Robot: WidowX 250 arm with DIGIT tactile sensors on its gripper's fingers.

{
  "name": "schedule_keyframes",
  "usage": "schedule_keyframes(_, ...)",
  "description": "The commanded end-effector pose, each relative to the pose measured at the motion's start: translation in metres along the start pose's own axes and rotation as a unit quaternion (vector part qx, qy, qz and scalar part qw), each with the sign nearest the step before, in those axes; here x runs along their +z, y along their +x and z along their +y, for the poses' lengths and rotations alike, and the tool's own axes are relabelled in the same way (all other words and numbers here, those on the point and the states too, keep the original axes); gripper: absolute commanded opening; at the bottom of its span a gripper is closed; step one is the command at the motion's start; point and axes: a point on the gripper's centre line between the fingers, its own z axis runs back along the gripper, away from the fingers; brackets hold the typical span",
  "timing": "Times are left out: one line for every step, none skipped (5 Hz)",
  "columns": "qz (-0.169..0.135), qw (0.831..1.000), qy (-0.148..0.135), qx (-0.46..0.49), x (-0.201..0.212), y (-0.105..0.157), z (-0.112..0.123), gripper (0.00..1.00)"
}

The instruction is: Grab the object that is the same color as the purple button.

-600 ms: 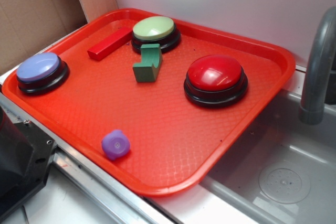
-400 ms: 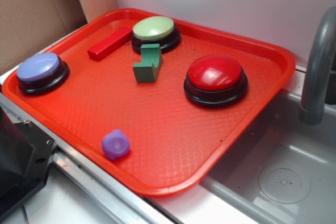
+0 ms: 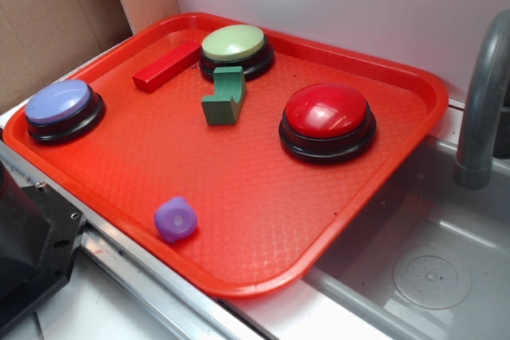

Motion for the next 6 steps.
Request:
schedule_keyframes(-0.021, 0.998, -0.046, -0.023, -0.054, 0.01, -0.037, 1.0)
schedule_keyframes(-0.012, 0.998, -0.06, -0.02, -0.082, 0.01, -0.052, 1.0)
schedule_keyframes(0.023, 0.998, -0.053, -0.002, -0.111, 0.008, -0.059, 1.0)
schedule_keyframes(0.028, 0.999, -0.042, 0.012, -0.137, 0.007, -0.064, 1.0)
schedule_keyframes(0.044, 0.999, -0.023, 0.012, -0.154, 0.004, -0.066, 1.0)
schedule_keyframes(0.056, 0.998, -0.004, 0.015, -0.176, -0.003, -0.061, 1.0)
